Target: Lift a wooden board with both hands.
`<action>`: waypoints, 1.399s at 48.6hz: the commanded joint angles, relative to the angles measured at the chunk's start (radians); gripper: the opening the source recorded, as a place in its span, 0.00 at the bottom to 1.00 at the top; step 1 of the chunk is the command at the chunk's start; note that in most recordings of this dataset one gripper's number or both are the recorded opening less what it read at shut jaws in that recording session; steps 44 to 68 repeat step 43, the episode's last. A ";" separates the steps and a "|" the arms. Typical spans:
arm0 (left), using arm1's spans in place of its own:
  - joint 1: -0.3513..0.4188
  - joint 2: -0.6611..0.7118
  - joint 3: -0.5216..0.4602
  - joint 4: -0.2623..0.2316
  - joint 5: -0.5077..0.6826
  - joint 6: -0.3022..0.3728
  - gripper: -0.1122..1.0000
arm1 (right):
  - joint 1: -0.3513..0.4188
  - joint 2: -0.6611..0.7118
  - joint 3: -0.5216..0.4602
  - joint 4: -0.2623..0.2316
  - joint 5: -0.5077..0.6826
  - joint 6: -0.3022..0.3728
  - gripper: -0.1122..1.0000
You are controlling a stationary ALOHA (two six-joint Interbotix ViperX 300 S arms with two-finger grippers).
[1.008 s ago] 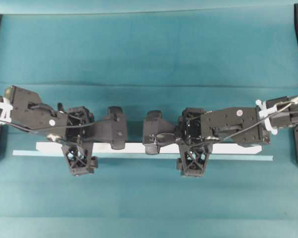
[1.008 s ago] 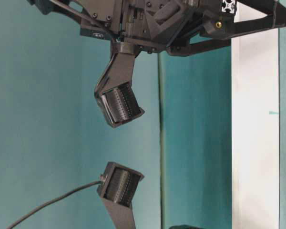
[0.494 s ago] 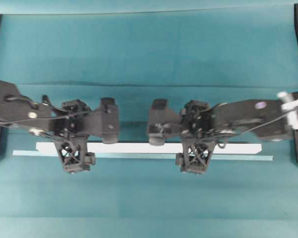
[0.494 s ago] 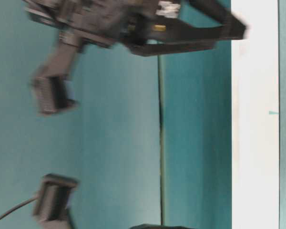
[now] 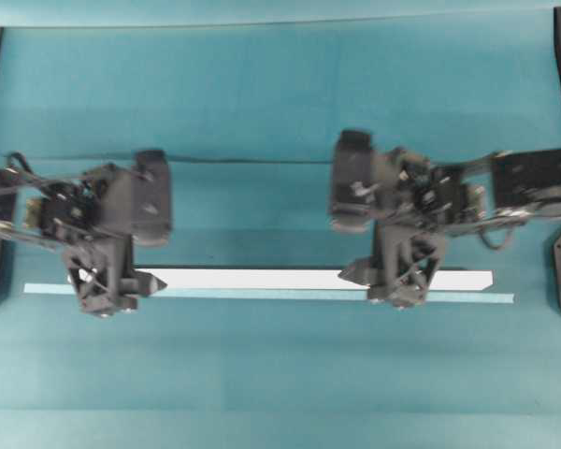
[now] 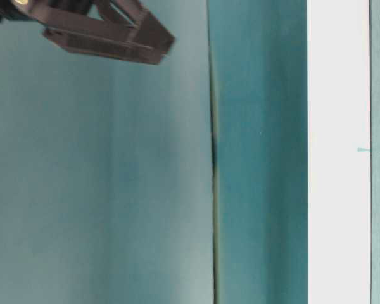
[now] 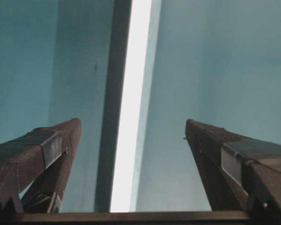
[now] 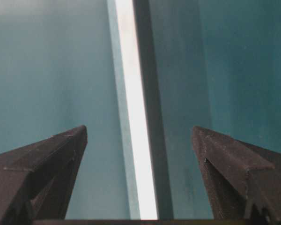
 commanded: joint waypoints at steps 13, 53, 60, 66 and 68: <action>-0.003 -0.224 0.032 0.002 -0.127 0.103 1.00 | -0.002 -0.173 0.049 -0.003 -0.115 0.006 0.92; 0.002 -0.566 0.083 0.000 -0.267 0.120 0.99 | 0.003 -0.680 0.301 -0.003 -0.314 0.006 0.91; 0.002 -0.566 0.083 0.000 -0.267 0.120 0.99 | 0.003 -0.680 0.301 -0.003 -0.314 0.006 0.91; 0.002 -0.566 0.083 0.000 -0.267 0.120 0.99 | 0.003 -0.680 0.301 -0.003 -0.314 0.006 0.91; 0.002 -0.566 0.083 0.000 -0.267 0.120 0.99 | 0.003 -0.680 0.301 -0.003 -0.314 0.006 0.91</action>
